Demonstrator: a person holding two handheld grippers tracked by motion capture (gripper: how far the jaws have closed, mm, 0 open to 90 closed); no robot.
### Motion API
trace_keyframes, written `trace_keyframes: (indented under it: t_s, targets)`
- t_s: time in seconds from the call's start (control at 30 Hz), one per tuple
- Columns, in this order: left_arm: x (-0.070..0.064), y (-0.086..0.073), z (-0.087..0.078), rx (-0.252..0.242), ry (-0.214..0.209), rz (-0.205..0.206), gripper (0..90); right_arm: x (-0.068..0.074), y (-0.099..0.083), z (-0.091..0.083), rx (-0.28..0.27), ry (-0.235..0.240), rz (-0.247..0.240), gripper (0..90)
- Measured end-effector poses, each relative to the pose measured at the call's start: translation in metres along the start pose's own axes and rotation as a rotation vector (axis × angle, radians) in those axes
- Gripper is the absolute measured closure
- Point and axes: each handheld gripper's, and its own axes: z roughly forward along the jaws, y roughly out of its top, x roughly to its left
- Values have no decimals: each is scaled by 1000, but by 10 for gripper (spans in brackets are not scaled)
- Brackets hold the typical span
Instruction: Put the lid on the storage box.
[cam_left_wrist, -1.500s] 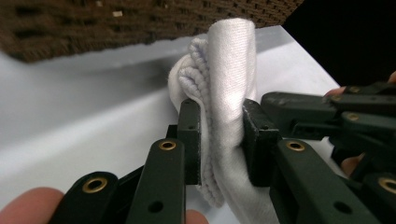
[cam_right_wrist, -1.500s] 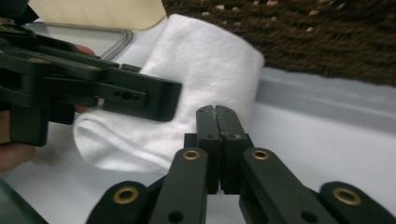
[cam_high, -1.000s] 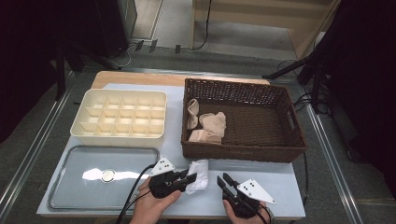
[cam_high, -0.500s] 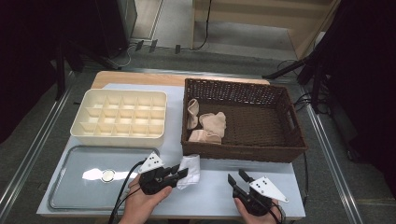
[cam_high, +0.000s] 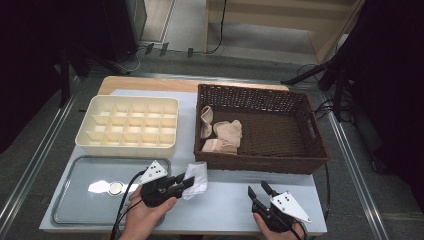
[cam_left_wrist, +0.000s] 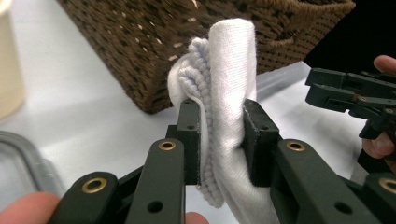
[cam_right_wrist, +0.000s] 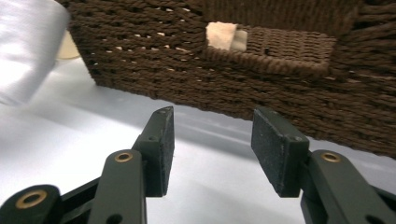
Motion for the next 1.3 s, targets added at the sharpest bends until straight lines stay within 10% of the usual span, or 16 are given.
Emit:
trace_keyframes:
  t_s: [0.57, 1.3]
  targets:
    - [13, 7, -21, -24, 34, 4, 727, -12, -2, -3, 16, -43, 66, 269]
    - [37, 20, -48, -56, 89, -18, 725, -18, -4, -6, 31, -69, 80, 222]
